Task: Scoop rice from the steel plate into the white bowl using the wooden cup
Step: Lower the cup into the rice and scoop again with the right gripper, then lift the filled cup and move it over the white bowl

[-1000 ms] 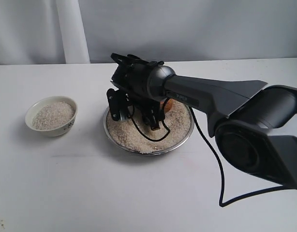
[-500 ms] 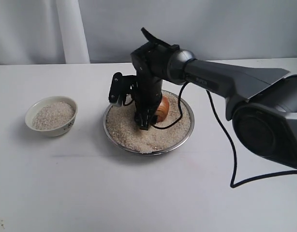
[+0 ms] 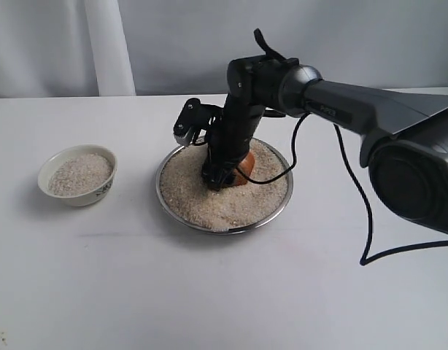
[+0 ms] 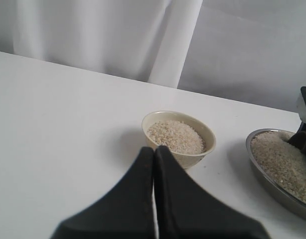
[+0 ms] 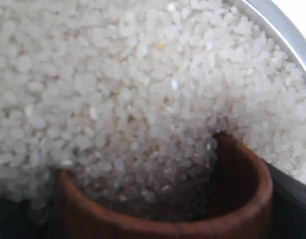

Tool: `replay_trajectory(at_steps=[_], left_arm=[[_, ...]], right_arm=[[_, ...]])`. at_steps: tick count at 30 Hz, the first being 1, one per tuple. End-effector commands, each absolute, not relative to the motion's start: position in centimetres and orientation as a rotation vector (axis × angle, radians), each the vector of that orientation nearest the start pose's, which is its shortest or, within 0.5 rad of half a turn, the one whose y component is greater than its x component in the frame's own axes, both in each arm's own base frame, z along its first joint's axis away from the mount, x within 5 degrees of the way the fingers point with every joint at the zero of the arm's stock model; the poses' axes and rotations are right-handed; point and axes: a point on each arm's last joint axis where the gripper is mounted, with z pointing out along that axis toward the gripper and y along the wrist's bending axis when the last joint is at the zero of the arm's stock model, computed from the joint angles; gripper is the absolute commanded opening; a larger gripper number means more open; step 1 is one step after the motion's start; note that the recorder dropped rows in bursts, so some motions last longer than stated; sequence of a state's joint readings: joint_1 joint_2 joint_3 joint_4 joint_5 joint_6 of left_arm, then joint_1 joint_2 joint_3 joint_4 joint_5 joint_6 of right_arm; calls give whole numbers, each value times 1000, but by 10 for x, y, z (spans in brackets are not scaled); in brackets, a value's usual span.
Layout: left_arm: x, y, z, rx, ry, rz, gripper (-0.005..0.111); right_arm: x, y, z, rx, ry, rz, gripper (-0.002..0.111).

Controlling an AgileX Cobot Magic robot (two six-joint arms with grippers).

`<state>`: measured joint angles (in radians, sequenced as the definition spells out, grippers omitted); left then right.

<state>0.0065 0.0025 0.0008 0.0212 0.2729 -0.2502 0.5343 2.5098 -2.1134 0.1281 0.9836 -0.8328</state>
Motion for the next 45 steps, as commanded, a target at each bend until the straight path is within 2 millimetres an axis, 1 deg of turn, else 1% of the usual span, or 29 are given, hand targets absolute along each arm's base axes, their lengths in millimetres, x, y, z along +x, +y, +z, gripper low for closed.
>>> replay_trajectory(at_steps=[1, 6, 7, 11, 16, 20, 23, 24, 27, 35, 45], left_arm=[[55, 0, 189, -210, 1740, -169, 0], [55, 0, 189, -210, 1740, -169, 0], [55, 0, 189, -210, 1740, -169, 0], [55, 0, 189, -210, 1740, -169, 0], [55, 0, 189, -210, 1740, -169, 0], [55, 0, 189, -210, 1740, -169, 0], [55, 0, 189, -210, 1740, -169, 0], [55, 0, 189, -210, 1740, -169, 0], [55, 0, 189, -210, 1740, -169, 0], [55, 0, 189, -210, 1740, -169, 0], [55, 0, 189, -210, 1740, -169, 0]], right_arm=[[437, 270, 88, -1735, 2375, 248, 0], [439, 264, 89, -1708, 2392, 334, 0], [439, 260, 87, -1696, 2407, 354, 0], [433, 255, 80, -1694, 2383, 346, 0], [420, 247, 72, -1632, 2315, 315, 0], [413, 238, 75, -1549, 2262, 402, 0], [410, 231, 82, -1464, 2236, 472, 0], [411, 227, 85, -1441, 2227, 479, 0], [409, 226, 92, -1400, 2186, 465, 0], [412, 228, 124, -1317, 2106, 466, 0], [413, 230, 152, -1247, 2039, 468, 0]])
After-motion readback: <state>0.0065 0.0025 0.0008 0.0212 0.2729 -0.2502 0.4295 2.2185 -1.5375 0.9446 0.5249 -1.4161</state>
